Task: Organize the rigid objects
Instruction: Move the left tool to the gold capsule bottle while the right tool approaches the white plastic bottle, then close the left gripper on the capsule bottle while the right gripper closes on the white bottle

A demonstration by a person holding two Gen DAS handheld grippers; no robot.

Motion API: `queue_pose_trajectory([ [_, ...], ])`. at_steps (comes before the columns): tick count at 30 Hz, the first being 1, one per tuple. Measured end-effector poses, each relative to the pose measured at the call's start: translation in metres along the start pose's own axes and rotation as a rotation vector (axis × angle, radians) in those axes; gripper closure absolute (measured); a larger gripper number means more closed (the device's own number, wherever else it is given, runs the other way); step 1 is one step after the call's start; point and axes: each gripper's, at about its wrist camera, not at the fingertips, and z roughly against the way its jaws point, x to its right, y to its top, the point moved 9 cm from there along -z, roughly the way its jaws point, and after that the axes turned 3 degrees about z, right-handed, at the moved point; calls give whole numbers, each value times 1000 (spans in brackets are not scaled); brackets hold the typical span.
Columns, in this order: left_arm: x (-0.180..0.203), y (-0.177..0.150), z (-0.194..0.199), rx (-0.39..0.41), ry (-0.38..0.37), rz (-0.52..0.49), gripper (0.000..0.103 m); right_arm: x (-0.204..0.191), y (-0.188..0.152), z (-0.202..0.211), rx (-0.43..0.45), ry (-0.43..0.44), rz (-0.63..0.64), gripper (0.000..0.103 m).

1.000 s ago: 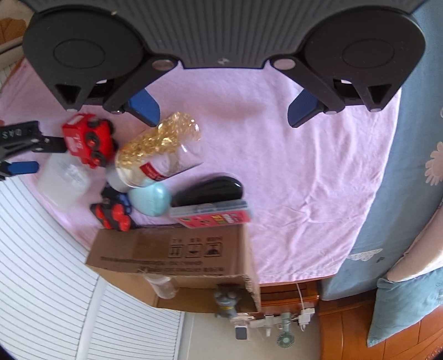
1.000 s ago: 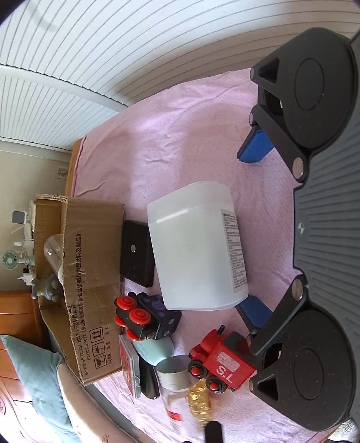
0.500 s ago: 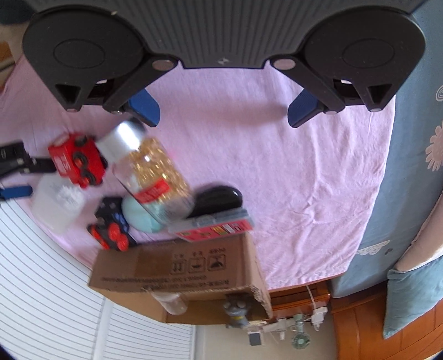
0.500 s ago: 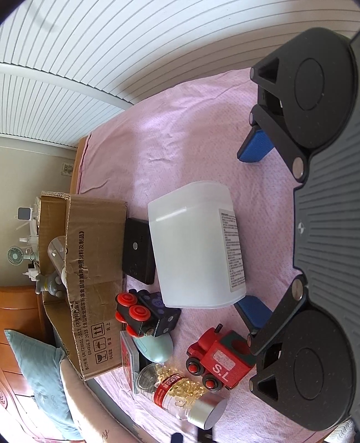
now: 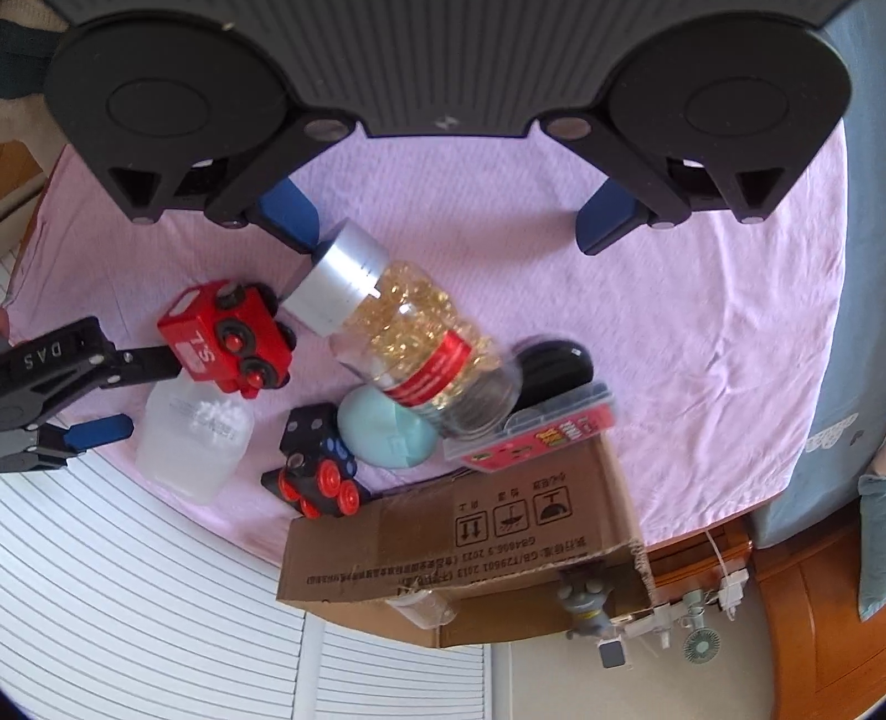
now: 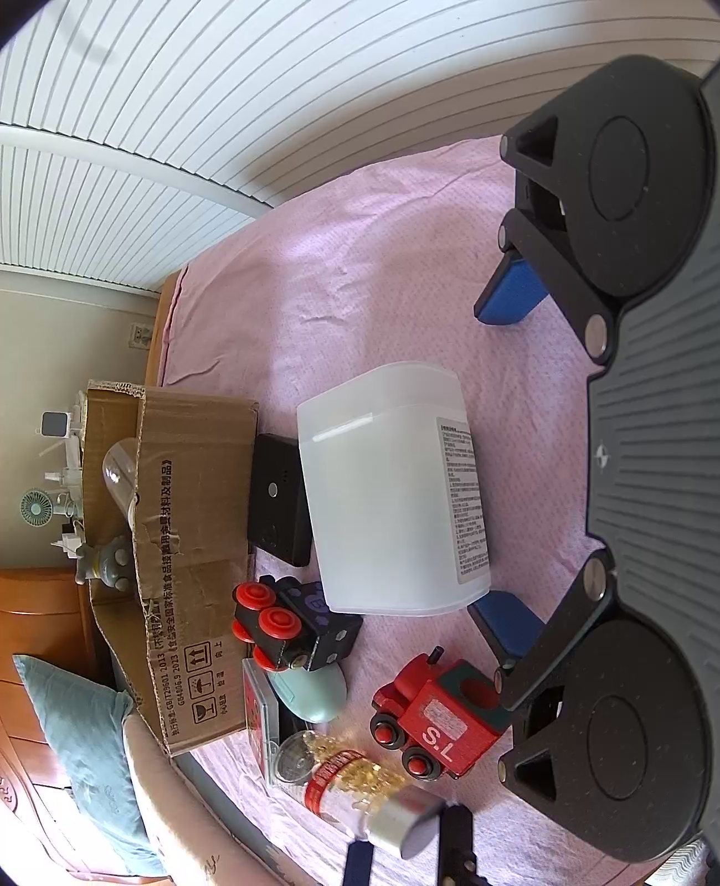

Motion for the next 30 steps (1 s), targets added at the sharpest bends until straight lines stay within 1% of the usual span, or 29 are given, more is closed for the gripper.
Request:
queue_pose_trajectory([
  [6,8,11,-9,3,-7,-65,4,0,0,0,6,2,3,0],
  [9,12,14,-8,23,-2,-120,4,0,0,0,15,4,7,0],
  [12,15,18,-11,33,-11,-145,4,0,0,0,19,6,10,0],
  [16,16,25,-19,34,-30,-150,4,-1,0,0,22,14,18,0],
  [20,20,32,-23,48,-24,-146,4,-2,1,-1,26,17,23,0],
  [24,22,36,-20,73,-27,-123,4,-3,2,-1,28,21,27,0],
  [27,22,37,-16,91,-17,-89,6,-3,3,-2,31,23,30,0],
  [30,22,37,-15,107,-7,-80,7,-4,3,-2,40,29,36,0],
])
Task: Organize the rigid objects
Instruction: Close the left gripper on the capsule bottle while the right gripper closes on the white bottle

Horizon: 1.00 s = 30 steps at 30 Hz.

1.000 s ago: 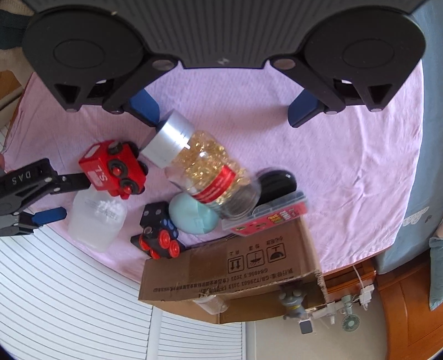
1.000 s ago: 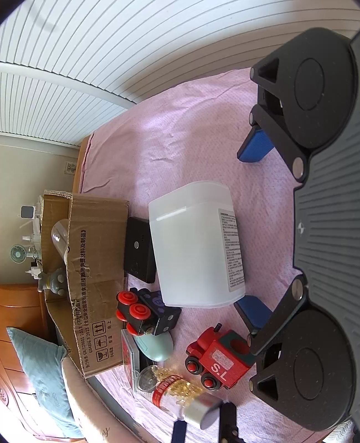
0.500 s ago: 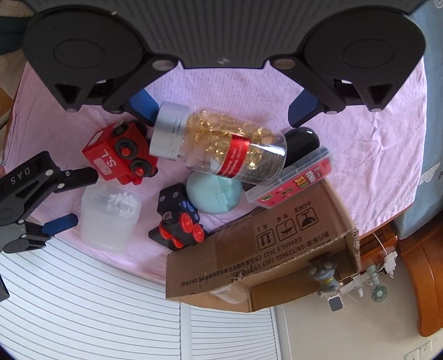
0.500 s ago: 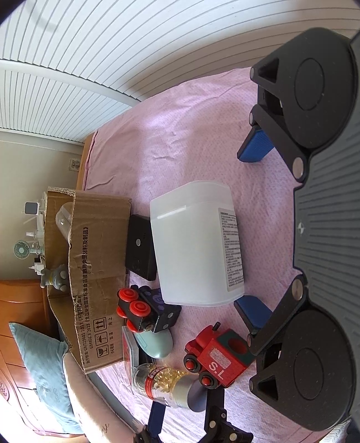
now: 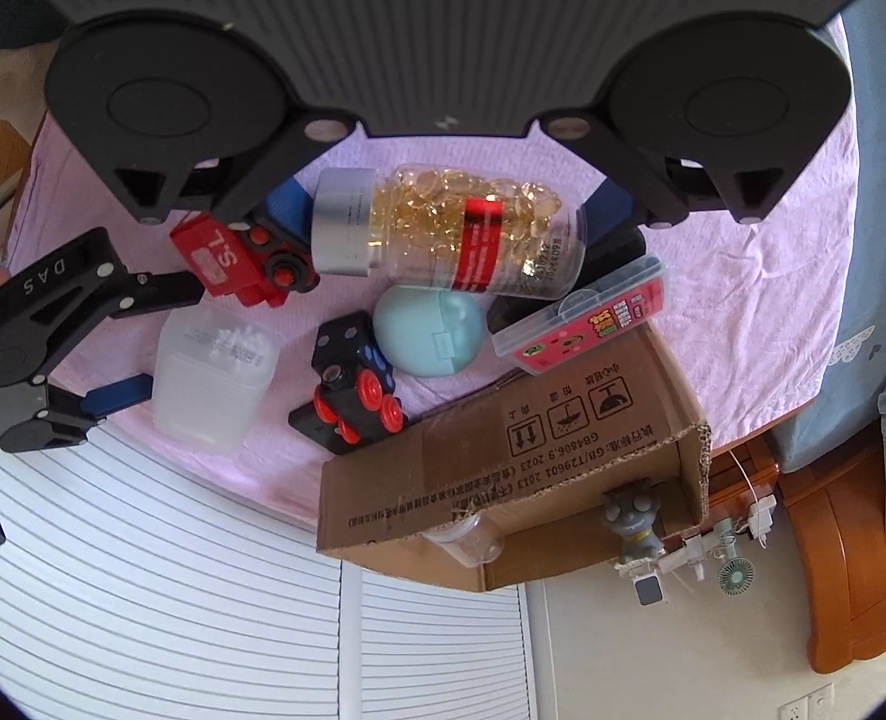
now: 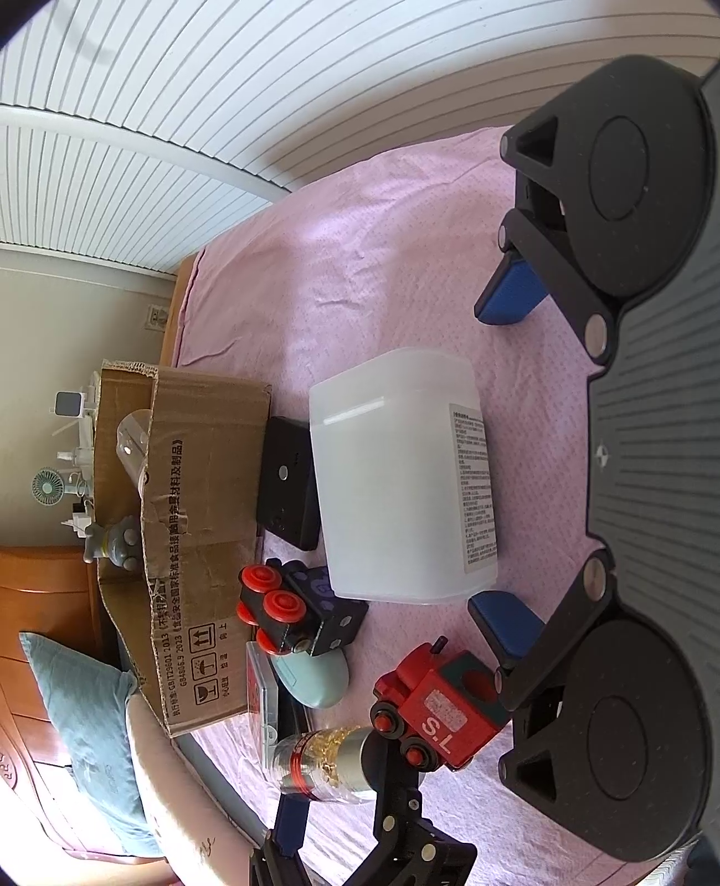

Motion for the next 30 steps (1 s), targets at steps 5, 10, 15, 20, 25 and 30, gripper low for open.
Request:
queue_pose_trajectory([
  [5,-2,-4,6,-12,15,47,7,-1,2,-1,1,11,13,0],
  [10,-6,-17,19,-26,57,98,7,-1,7,-5,0,26,30,0],
  [15,-9,-21,23,-15,63,146,7,-2,18,-14,-23,38,42,0],
  [20,-9,-19,21,-13,75,139,7,-3,26,-19,-52,37,51,0],
  [25,-9,-15,21,-6,75,150,7,-5,31,-17,-57,43,69,0],
  [30,-9,-15,18,-17,74,158,7,-6,36,-14,-62,41,85,7],
])
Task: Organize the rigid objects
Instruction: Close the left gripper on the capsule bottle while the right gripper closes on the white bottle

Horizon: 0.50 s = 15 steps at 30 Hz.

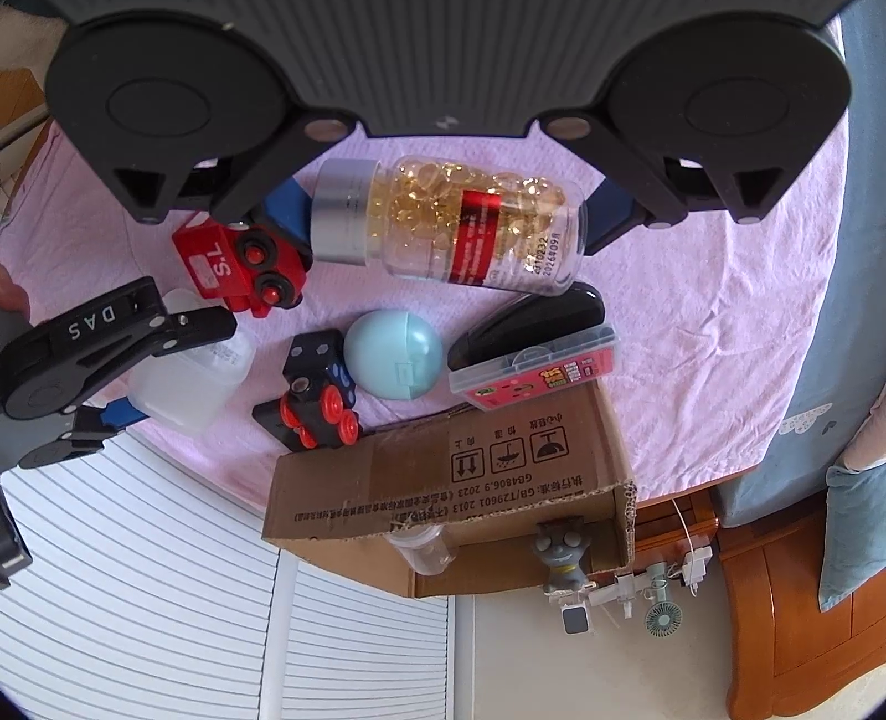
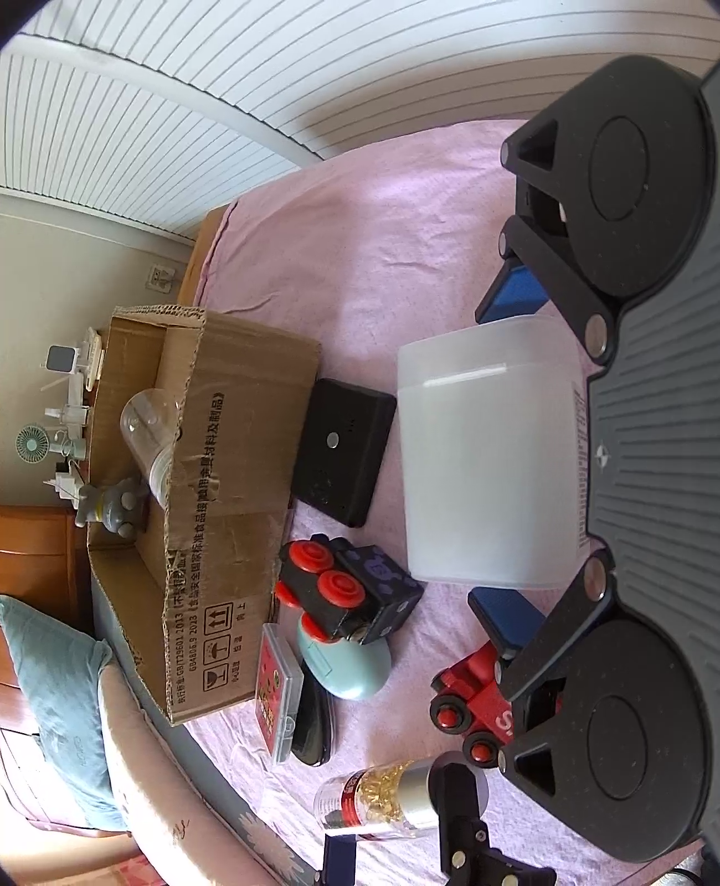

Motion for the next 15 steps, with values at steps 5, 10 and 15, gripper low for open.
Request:
queue_pose_trajectory([
  [5,0,0,-3,-21,-4,-15,7,-2,1,-1,-21,-24,41,16],
  [10,2,2,-3,-64,-11,-53,7,-2,3,4,-30,-21,67,17],
  [15,3,6,6,-87,-22,-86,7,0,7,14,-28,-10,98,17],
])
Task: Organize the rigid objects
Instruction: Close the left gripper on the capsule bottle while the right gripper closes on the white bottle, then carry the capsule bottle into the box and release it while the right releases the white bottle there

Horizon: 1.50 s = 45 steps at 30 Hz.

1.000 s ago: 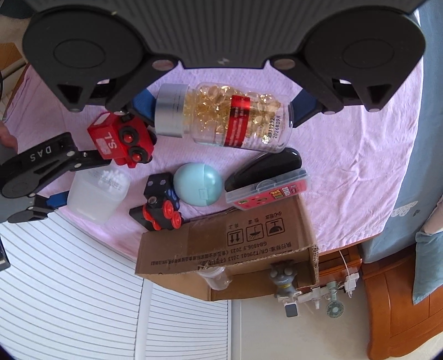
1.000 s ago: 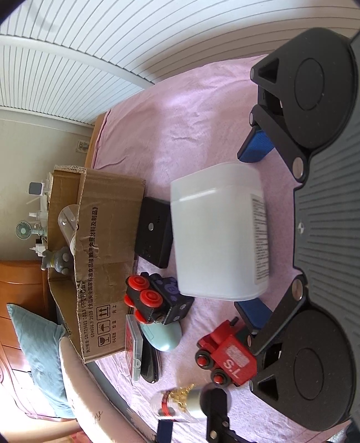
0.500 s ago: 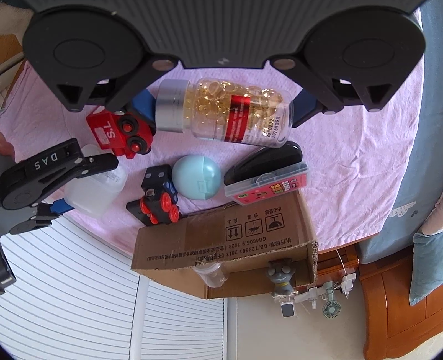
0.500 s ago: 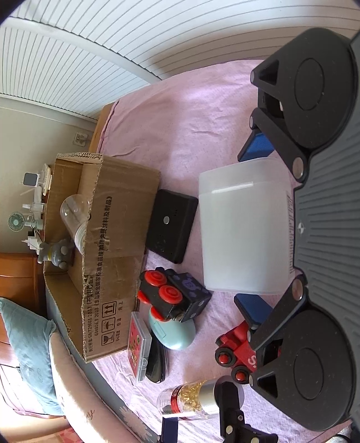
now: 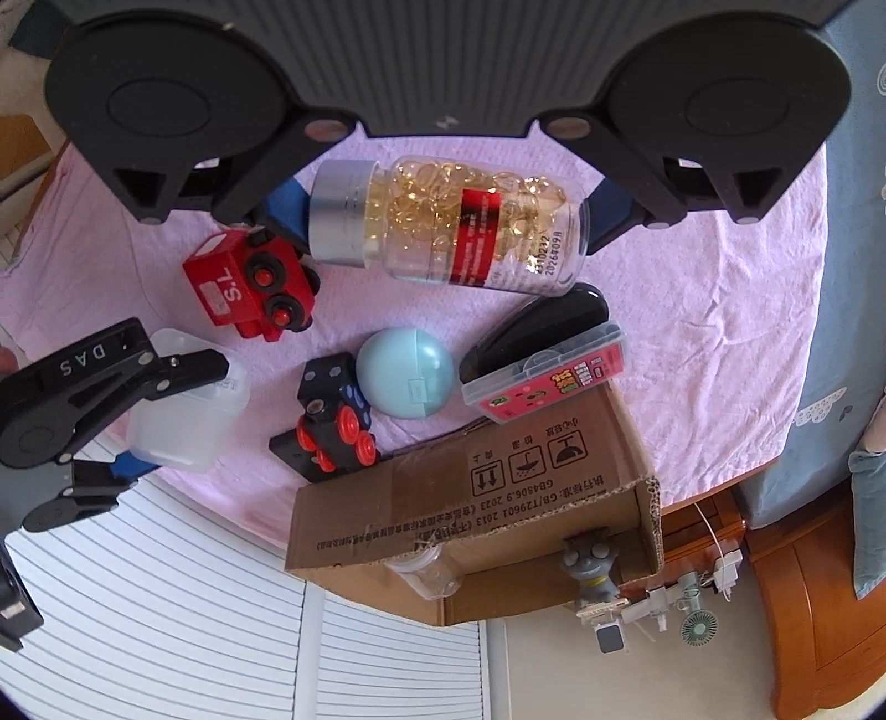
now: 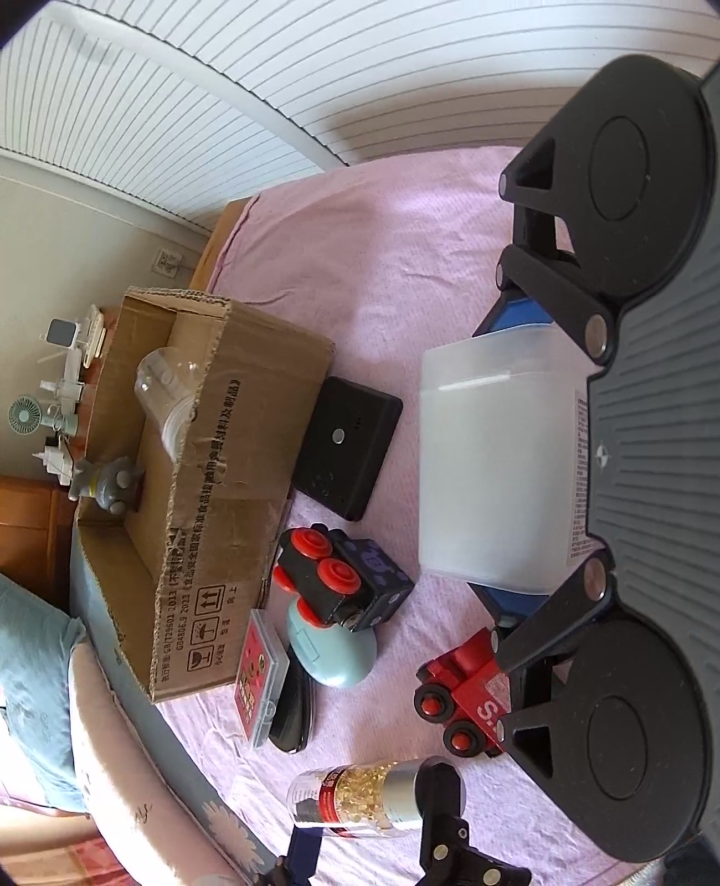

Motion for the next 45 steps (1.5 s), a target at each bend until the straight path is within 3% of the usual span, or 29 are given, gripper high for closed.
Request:
queue_pose_trajectory([
  [7,-2,27,25,24,-37,-20,7,2,11,24,21,34,39,17],
  [15,-9,92,34,111,-35,-56,7,10,44,49,96,39,67,17],
  [20,-19,139,20,164,-7,-51,7,19,68,58,154,33,58,17],
  [26,-32,172,-18,155,31,0,7,31,90,57,193,30,32,17],
  [33,-48,168,-46,124,70,72,7,34,102,53,201,23,31,17],
  [45,-41,115,16,135,99,68,3,28,122,45,187,40,8,17],
])
